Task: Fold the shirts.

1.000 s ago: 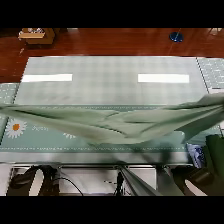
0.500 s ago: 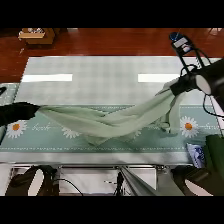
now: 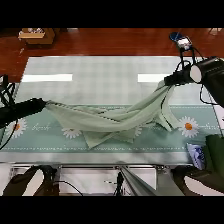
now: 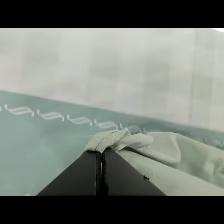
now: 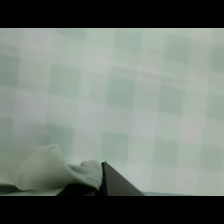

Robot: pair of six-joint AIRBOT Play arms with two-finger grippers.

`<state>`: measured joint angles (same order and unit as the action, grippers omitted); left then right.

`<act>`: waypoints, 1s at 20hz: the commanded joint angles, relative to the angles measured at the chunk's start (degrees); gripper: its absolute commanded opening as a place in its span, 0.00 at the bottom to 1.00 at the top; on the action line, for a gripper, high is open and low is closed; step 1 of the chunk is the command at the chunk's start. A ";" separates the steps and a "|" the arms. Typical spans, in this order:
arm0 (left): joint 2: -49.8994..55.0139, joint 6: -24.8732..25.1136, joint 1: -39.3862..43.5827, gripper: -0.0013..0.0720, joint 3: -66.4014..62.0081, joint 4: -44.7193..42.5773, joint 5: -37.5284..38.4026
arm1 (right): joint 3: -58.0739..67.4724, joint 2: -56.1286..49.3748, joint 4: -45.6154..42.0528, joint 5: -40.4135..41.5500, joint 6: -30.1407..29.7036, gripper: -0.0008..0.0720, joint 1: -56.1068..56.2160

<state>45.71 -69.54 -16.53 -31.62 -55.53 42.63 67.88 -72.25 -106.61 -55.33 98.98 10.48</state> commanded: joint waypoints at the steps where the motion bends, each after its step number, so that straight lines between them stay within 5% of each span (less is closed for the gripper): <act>1: 3.76 0.11 1.44 0.04 0.33 3.74 -4.63 | -0.02 -0.44 10.67 2.89 -2.62 0.05 -3.56; 2: 4.74 0.09 2.69 0.05 0.31 3.76 -4.22 | -0.02 -0.44 11.96 2.29 -3.63 0.05 -3.58; 3: 5.55 0.09 4.13 0.18 0.31 3.74 -3.96 | -0.02 -0.44 12.81 1.49 -4.13 0.05 -3.58; 4: 5.77 0.02 5.07 0.45 0.26 3.74 -3.98 | -0.02 -0.44 13.62 0.70 -4.85 0.05 -3.58; 6: 5.09 -0.57 4.28 0.75 -1.46 3.52 0.28 | -0.02 -0.42 13.66 -1.38 -5.66 0.05 -3.61; 9: 4.33 -4.07 -1.31 0.79 -8.31 3.50 19.56 | -0.02 -0.44 12.46 -3.98 -7.80 0.05 -3.65; 10: 4.13 -8.68 -3.43 0.72 -10.47 3.52 28.28 | -0.02 -0.44 11.80 -4.50 -8.22 0.05 -3.65; 12: 1.62 -9.73 -3.93 0.71 -10.82 2.47 39.74 | -0.02 -0.44 10.69 -4.70 -8.20 0.05 -3.65; 16: -4.79 -13.35 0.90 0.71 -3.06 2.78 45.05 | -0.02 -0.44 10.67 -3.78 -8.17 0.05 -3.65; 20: -4.31 -16.39 9.77 0.89 6.71 4.00 39.78 | -0.02 -0.44 10.67 -3.89 -8.17 0.05 -3.65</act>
<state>41.95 -82.81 -11.62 -30.52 -52.16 83.07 67.88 -72.66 -95.79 -59.11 90.91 6.85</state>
